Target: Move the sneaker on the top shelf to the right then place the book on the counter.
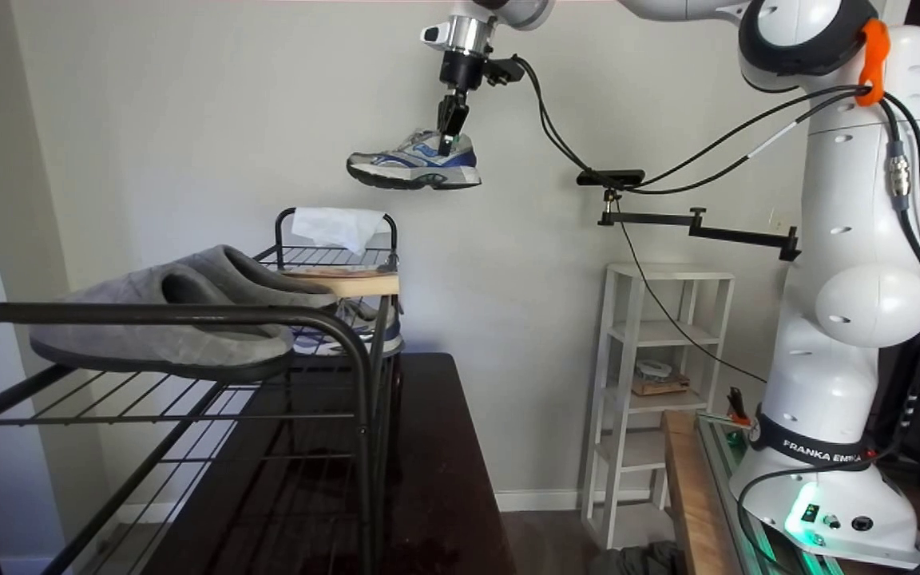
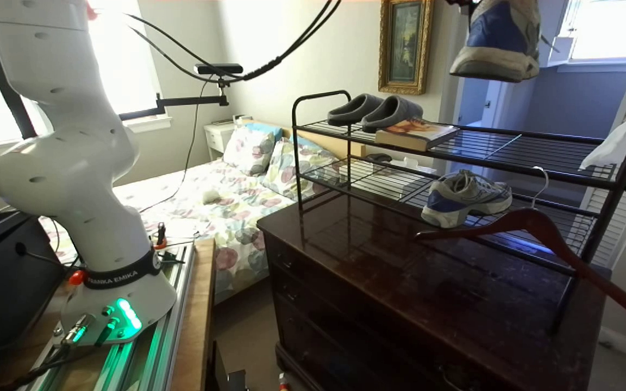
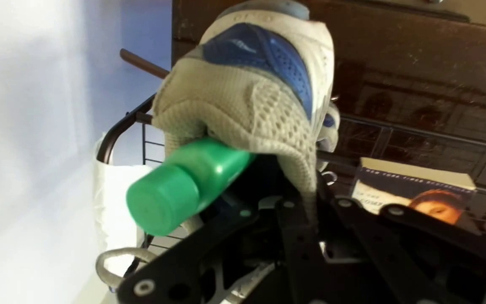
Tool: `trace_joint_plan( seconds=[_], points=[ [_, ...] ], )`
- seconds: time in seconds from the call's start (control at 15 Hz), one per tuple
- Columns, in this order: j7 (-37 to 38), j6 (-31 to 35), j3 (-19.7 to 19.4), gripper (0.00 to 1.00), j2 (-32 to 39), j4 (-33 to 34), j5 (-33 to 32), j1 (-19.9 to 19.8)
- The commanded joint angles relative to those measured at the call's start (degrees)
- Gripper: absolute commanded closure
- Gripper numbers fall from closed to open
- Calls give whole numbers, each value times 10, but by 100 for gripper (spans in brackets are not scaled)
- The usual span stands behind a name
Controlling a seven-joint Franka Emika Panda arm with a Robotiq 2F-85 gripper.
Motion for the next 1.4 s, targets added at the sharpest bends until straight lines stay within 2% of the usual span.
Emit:
trace_joint_plan(
  seconds=[0.0,0.27,0.47,0.6,0.93,1.2,1.33],
  points=[
    [30,71,-4,97,68,60,8,-3],
    [85,113,-3,97,142,117,-25,23],
    [79,102,13,97,186,162,-20,34],
    [92,110,10,97,212,184,-28,54],
    [206,165,-26,97,269,223,-95,98],
    [262,164,-43,97,299,239,-123,115],
    [257,158,-38,97,308,242,-114,114]
  ],
)
